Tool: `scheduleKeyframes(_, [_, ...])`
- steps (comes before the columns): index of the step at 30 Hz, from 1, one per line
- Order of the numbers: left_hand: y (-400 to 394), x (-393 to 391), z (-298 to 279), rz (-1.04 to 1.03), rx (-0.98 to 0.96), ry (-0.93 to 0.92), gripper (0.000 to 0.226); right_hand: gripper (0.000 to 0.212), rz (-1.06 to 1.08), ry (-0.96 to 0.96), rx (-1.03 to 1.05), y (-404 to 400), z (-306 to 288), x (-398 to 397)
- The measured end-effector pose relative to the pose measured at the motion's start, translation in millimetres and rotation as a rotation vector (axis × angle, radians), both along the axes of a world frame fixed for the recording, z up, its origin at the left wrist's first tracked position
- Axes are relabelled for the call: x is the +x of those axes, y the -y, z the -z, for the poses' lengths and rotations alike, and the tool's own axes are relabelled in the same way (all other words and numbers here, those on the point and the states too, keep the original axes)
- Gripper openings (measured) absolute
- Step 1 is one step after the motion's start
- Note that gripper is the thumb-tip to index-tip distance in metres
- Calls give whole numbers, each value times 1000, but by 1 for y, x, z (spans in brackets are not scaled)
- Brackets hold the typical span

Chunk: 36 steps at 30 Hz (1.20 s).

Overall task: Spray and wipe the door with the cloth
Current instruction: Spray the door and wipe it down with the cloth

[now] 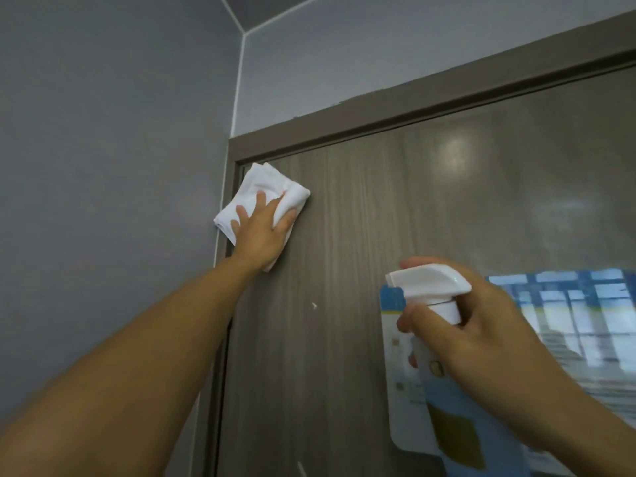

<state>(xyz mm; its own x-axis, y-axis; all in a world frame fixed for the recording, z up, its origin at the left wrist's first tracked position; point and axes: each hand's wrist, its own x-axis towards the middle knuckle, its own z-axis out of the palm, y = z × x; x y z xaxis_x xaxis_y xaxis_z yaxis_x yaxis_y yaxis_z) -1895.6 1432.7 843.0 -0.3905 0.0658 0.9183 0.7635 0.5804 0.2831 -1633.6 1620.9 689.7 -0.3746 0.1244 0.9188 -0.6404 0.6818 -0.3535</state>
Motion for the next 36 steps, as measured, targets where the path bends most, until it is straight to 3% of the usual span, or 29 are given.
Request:
scheduleKeyframes(3, [-2, 1, 13, 54, -15, -34, 60, 33, 89, -6, 34, 13, 15, -26])
scheduleKeyframes(15, [-1, -7, 41, 148, -84, -167, 54, 38, 109, -74, 45, 44, 17, -61])
scheduleKeyframes(18, [-12, -7, 58, 170, -77, -211, 41, 40, 92, -83, -6, 42, 16, -61])
scheduleKeyframes(23, [-29, -7, 131, 162, -158, -375, 46, 41, 73, -117, -28, 40, 23, -48])
scheduleKeyframes(27, [-43, 14, 236, 233, -169, -371, 53, 38, 50, -130, -67, 42, 41, -31])
scheduleKeyframes(31, [-57, 14, 331, -18, -272, -358, 61, 43, 4, -128, -68, 48, 60, -25])
scheduleKeyframes(33, [-59, 10, 334, -92, -289, -337, 61, 46, -16, -127, -59, 51, 65, -27])
scheduleKeyframes(36, [-58, 12, 302, -6, -214, -295, 55, 46, 19, -113, -45, 48, 65, -27])
